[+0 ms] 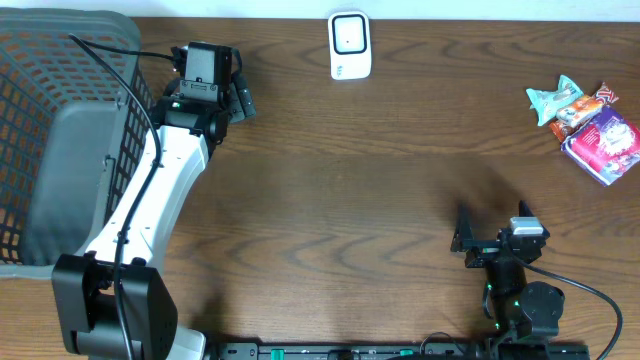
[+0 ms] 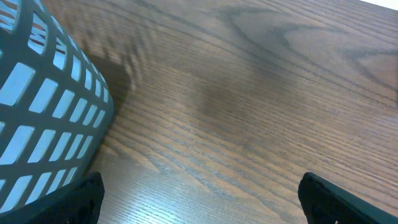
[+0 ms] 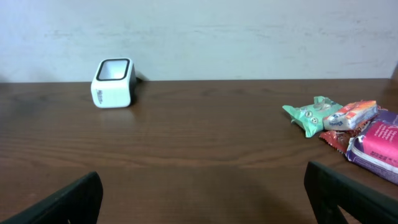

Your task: Scan the item barcode

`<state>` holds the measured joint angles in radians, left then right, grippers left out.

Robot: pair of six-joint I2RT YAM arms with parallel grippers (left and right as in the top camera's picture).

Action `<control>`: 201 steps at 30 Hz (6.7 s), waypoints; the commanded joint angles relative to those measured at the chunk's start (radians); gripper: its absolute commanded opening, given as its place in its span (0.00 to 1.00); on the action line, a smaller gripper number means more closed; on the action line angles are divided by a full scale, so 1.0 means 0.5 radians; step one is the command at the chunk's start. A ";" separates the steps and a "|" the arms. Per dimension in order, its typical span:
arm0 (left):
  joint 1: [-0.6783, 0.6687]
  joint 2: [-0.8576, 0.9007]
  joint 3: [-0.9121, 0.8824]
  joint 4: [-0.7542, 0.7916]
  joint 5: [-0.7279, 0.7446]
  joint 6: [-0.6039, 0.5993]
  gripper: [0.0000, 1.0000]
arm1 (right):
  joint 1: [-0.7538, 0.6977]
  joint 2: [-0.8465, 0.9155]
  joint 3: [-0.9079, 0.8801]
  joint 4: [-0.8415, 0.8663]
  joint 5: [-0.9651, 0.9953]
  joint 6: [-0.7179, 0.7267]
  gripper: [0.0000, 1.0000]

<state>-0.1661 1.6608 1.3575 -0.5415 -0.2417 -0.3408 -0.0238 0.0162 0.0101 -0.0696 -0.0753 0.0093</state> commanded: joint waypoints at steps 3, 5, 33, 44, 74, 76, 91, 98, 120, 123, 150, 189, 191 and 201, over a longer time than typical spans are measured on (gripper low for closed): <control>0.008 0.004 -0.002 0.002 -0.012 -0.018 0.99 | -0.029 -0.021 -0.009 -0.001 -0.005 -0.036 0.99; 0.008 0.004 -0.002 0.002 -0.011 -0.018 0.99 | -0.029 -0.021 -0.009 -0.001 -0.005 -0.036 0.99; 0.014 0.004 -0.002 0.002 -0.096 -0.002 0.99 | -0.029 -0.014 -0.009 0.000 -0.005 -0.036 0.99; 0.025 -0.005 -0.002 -0.076 -0.117 0.074 0.99 | -0.029 -0.014 -0.009 0.000 -0.005 -0.036 0.99; 0.021 -1.570 -1.801 1.201 0.573 1.064 0.99 | -0.029 -0.014 -0.009 0.000 -0.005 -0.036 0.99; 0.021 -1.674 -1.883 1.201 0.567 1.063 0.99 | -0.029 -0.014 -0.009 0.000 -0.005 -0.036 0.99; 0.021 -2.506 -2.472 1.507 0.568 1.062 0.99 | -0.029 -0.013 -0.009 0.000 -0.005 -0.036 0.99; 0.021 -2.781 -2.685 1.633 0.567 1.063 0.99 | -0.029 -0.014 -0.009 0.000 -0.005 -0.036 0.99; 0.044 -3.295 -2.708 0.943 0.554 1.040 0.99 | -0.029 -0.014 -0.009 0.000 -0.005 -0.036 0.99; 0.053 -3.319 -2.708 0.941 0.549 1.040 0.99 | -0.029 -0.014 -0.009 0.000 -0.004 -0.036 0.99; 0.053 -3.319 -2.708 0.935 0.431 0.777 0.99 | -0.029 -0.013 -0.009 0.000 -0.005 -0.036 0.99; 0.053 -3.313 -2.707 0.941 0.431 0.648 0.99 | -0.029 -0.013 -0.009 0.000 -0.004 -0.036 0.99; 0.053 -3.313 -2.707 0.941 0.431 0.648 0.99 | -0.029 -0.013 -0.009 0.000 -0.005 -0.036 0.99; 0.053 -3.313 -2.707 0.941 0.430 0.648 0.99 | -0.029 -0.013 -0.009 0.000 -0.005 -0.036 0.99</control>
<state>-0.1448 0.0109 0.0154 -0.0235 0.0158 -0.0040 -0.0238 0.0166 0.0093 -0.0689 -0.0753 0.0059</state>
